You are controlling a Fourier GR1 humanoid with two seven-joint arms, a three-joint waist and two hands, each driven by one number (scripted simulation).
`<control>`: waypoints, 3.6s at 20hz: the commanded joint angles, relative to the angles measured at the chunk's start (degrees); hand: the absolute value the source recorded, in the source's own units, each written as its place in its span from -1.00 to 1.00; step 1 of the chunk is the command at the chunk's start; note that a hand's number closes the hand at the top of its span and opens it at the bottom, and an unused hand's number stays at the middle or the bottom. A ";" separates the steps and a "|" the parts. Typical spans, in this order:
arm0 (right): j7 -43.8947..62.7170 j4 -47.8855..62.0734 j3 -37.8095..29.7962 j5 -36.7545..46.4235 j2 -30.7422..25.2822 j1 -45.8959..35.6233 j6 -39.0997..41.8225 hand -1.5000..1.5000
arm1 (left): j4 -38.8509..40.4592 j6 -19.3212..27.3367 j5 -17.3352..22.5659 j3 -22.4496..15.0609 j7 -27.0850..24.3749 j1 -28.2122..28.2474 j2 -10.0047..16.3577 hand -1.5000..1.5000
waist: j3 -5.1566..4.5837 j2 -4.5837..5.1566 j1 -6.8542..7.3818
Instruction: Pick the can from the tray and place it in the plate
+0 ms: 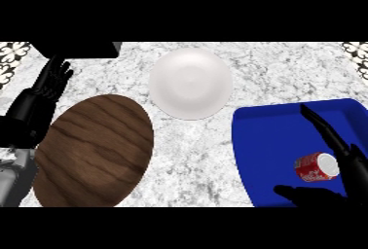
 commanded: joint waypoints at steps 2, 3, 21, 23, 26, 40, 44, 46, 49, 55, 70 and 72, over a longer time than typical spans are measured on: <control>16.31 -2.01 -4.36 2.48 -13.60 -0.78 9.40 -1.00 | -0.69 0.09 -0.24 -0.62 0.29 0.17 -0.95 0.00 | -0.20 0.18 0.15; 19.50 -4.11 -2.42 4.40 -15.18 -0.04 11.11 -1.00 | -0.47 -0.12 -0.27 0.28 0.23 0.64 -0.02 0.00 | -0.22 0.07 0.30; 50.26 -5.29 2.05 0.19 -13.15 -11.73 38.09 -1.00 | 4.46 -5.53 -1.34 4.30 -1.29 -2.99 -2.58 0.00 | 0.17 0.38 0.90; 45.88 0.25 3.12 4.74 -13.30 -9.06 37.55 -1.00 | -1.14 -3.45 -2.51 2.57 1.19 -0.52 -3.71 0.00 | 0.22 0.33 1.07; 44.57 2.02 0.90 4.78 -12.60 -8.55 40.88 -1.00 | 0.16 -4.71 -2.94 4.08 1.92 -1.65 -3.68 0.00 | 0.21 0.33 0.86; 33.36 16.53 -1.82 15.13 -1.94 -7.41 44.63 -1.00 | 1.65 -6.67 -7.72 5.58 0.85 -1.65 -8.70 0.00 | 0.22 0.39 0.87; 33.19 19.61 -3.31 19.24 0.18 -7.87 45.44 -1.00 | 0.15 -7.64 -8.17 7.27 3.71 -2.19 -8.40 0.00 | 0.21 0.36 1.01; 31.30 20.83 -3.48 21.73 1.37 -6.81 44.59 -1.00 | 1.20 -8.32 -9.21 7.07 -0.32 -0.10 -9.94 0.00 | 0.21 0.37 0.97; 30.18 24.76 -1.48 25.43 2.26 -9.62 44.77 -1.00 | -2.05 -8.96 -8.59 7.40 1.51 1.02 -9.57 0.00 | 0.22 0.39 1.28; 22.71 23.34 -1.86 33.80 4.04 -10.03 30.79 1.00 | -1.75 -8.08 -10.10 6.02 1.55 0.77 -11.32 0.00 | 0.24 0.34 1.30; 74.06 7.99 -4.50 59.40 29.84 8.47 14.28 1.00 | 0.31 -7.88 -8.95 11.83 1.33 2.66 -6.72 0.00 | -0.68 -1.46 -4.53; 74.54 4.40 -2.34 64.52 33.66 7.85 13.50 1.00 | -0.35 -8.20 -8.81 10.66 1.60 2.77 -7.58 0.00 | -0.60 -1.53 -3.62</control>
